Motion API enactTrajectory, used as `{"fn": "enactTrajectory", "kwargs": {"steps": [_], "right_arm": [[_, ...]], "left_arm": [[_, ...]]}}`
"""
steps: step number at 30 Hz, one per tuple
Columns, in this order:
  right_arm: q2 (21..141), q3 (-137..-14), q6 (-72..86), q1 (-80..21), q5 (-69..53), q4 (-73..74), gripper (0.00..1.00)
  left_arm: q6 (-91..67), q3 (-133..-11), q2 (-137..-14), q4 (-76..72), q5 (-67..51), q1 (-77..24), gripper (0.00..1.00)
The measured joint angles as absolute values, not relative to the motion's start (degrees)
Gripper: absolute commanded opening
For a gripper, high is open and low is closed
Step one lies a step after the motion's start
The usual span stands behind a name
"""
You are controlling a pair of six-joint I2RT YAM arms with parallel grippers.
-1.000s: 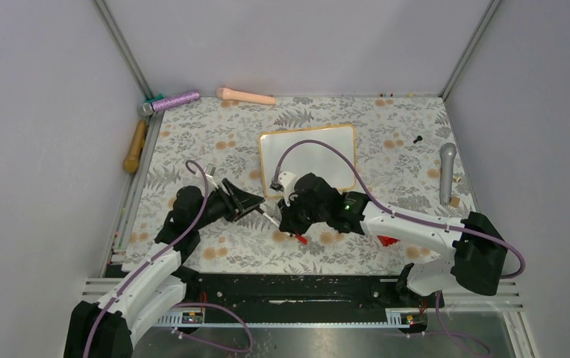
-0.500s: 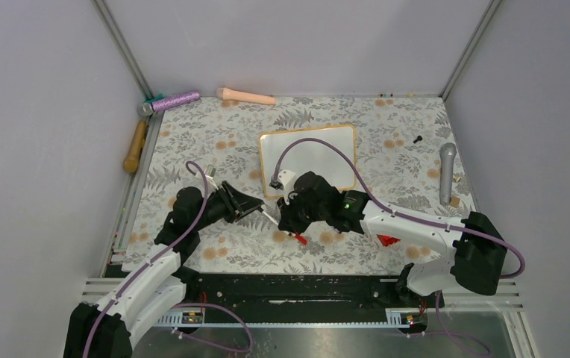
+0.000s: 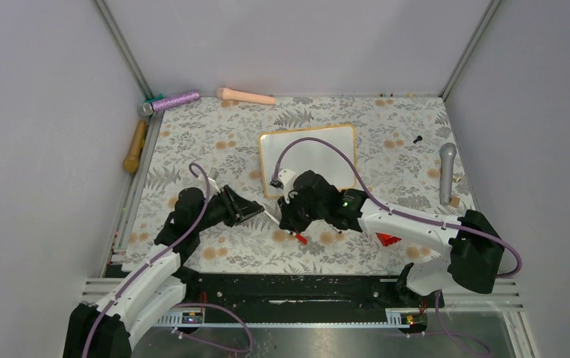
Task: Write a sentence on the whiteboard
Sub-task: Open the whiteboard marker at the center of the board.
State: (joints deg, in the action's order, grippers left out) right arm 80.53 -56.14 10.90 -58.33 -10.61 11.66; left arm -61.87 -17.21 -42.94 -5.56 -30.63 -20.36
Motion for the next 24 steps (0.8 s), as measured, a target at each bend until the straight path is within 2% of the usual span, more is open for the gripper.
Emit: {"fn": "enactTrajectory", "kwargs": {"steps": [1, 5, 9, 13, 18, 24], "right_arm": [[80.79, -56.23, 10.76, -58.28, -10.61, 11.81, 0.0], [81.45, -56.58, 10.31, -58.24, -10.81, 12.4, 0.0], [81.56, -56.93, 10.04, -58.17, -11.84, 12.93, 0.0], [81.56, -56.99, 9.69, -58.13, -13.08, 13.1, 0.0], [81.58, -56.99, 9.17, -58.11, -14.28, 13.15, 0.0], [81.71, -56.99, 8.54, -58.11, -14.59, 13.54, 0.0]], "left_arm": [[-61.76, -17.23, -42.96, -5.45, -30.7, -20.38, 0.27], [-61.06, -17.26, -43.4, -4.49, -30.94, -20.51, 0.46], [-60.64, -17.39, -44.4, -3.9, -31.16, -20.64, 0.47], [-60.73, -17.63, -45.25, -3.99, -31.4, -20.69, 0.35], [-60.93, -17.65, -45.5, -4.23, -31.79, -20.69, 0.26], [-62.41, -18.22, -45.47, -5.3, -32.99, -20.75, 0.06]]}}
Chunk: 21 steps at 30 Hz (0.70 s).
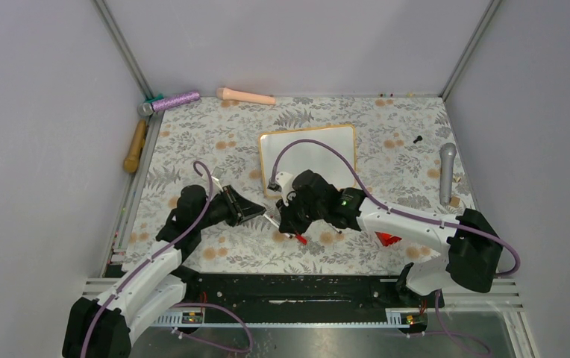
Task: Write a sentence on the whiteboard
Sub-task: Open the whiteboard marker at the center of the board.
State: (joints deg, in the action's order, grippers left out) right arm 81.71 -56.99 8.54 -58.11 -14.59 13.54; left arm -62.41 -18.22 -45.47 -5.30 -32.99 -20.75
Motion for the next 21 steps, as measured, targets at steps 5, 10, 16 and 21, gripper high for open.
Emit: {"fn": "enactTrajectory", "kwargs": {"steps": [5, 10, 16, 21], "right_arm": [[81.71, -57.01, 8.08, -58.11, -14.52, 13.41, 0.01], [81.67, -57.01, 8.01, -58.11, -14.22, 13.3, 0.73], [75.88, -52.42, 9.04, -57.28, -12.1, 9.39, 0.89], [66.15, -45.01, 14.46, -55.55, -8.8, -1.52, 0.8]], "left_arm": [[-62.43, -18.57, -45.47, -5.56, -33.08, -20.8, 0.0], [-62.59, -18.59, -45.45, -5.61, -33.06, -20.8, 0.0], [-66.32, -18.59, -45.34, -8.51, -32.91, -20.8, 0.0], [-74.87, -18.57, -46.81, -17.87, -32.38, -20.8, 0.0]]}}
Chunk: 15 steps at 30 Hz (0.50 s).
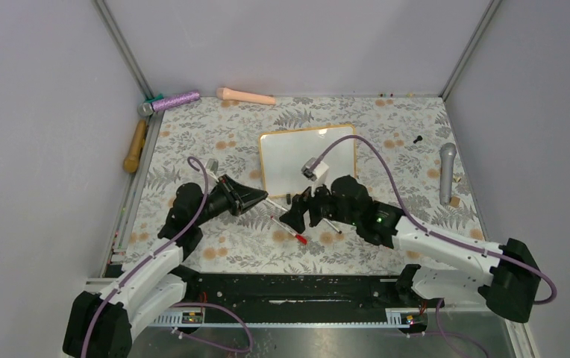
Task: Write a sentence on the whiteboard
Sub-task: Open the whiteboard marker at the center of the board.
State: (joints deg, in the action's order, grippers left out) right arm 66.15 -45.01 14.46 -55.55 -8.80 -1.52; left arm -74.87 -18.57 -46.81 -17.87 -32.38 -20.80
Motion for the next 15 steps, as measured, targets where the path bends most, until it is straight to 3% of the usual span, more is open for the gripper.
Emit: {"fn": "enactTrajectory", "kwargs": {"steps": [7, 15], "right_arm": [[60.1, -31.9, 26.26, -55.07, -0.23, -28.14, 0.74], [65.54, -33.69, 34.87, -55.05, 1.89, -38.22, 0.51]], "left_arm": [[-87.02, -18.5, -50.89, -30.28, -29.93, -20.8, 0.0], [-91.77, -18.5, -51.9, -34.06, -28.21, -20.97, 0.0]]}}
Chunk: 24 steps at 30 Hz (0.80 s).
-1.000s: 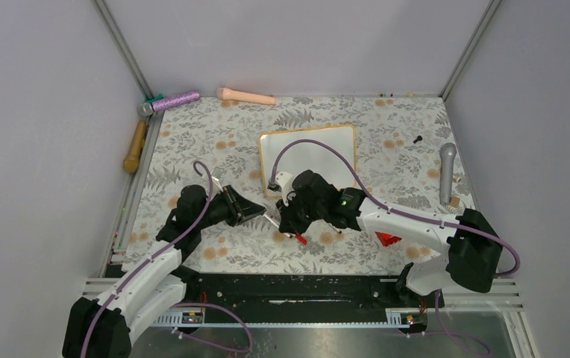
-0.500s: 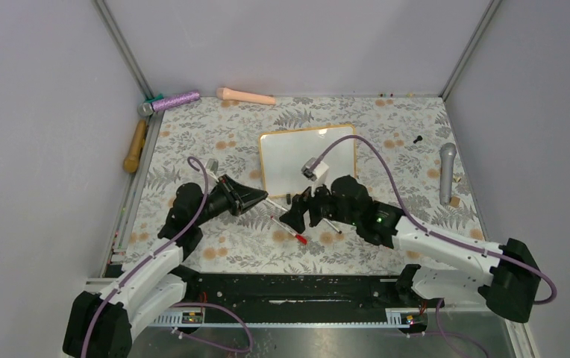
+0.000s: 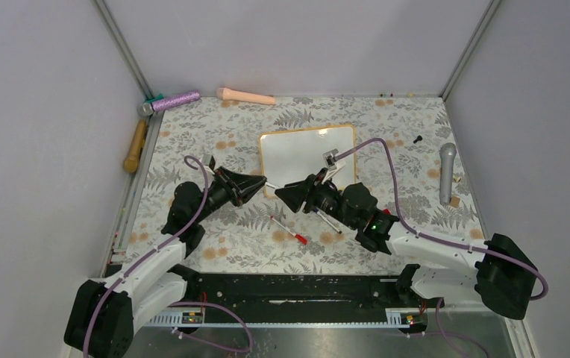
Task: Write a sentence on the whiteboard
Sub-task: Open the whiteboard marker at the center of the board.
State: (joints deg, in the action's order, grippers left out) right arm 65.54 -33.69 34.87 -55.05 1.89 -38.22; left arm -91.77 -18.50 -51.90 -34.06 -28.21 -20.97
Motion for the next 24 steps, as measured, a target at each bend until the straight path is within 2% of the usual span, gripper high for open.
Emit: {"fn": "enactTrajectory", "kwargs": {"steps": [3, 9, 13, 18, 24], "right_arm": [[66.3, -34.35, 36.47, -55.05, 1.89, -38.79, 0.44], [67.53, -36.62, 37.52, -54.94, 1.87, -37.34, 0.39], [68.47, -38.46, 37.52, -54.83, 0.82, -34.61, 0.46], [68.95, -40.27, 37.34, -54.35, -2.85, -31.59, 0.46], [68.95, -40.62, 37.54, -52.18, -8.38, -29.47, 0.33]], "left_arm": [[-92.16, -18.5, -51.86, -34.04, -27.7, -21.06, 0.0], [-93.08, -18.5, -51.53, -34.48, -27.18, -21.06, 0.0], [-93.06, -18.5, -51.46, -34.48, -27.22, -21.06, 0.0], [-93.01, -18.55, -51.48, -34.39, -27.66, -21.08, 0.0], [-92.79, -18.63, -51.48, -34.17, -28.14, -21.12, 0.0]]}}
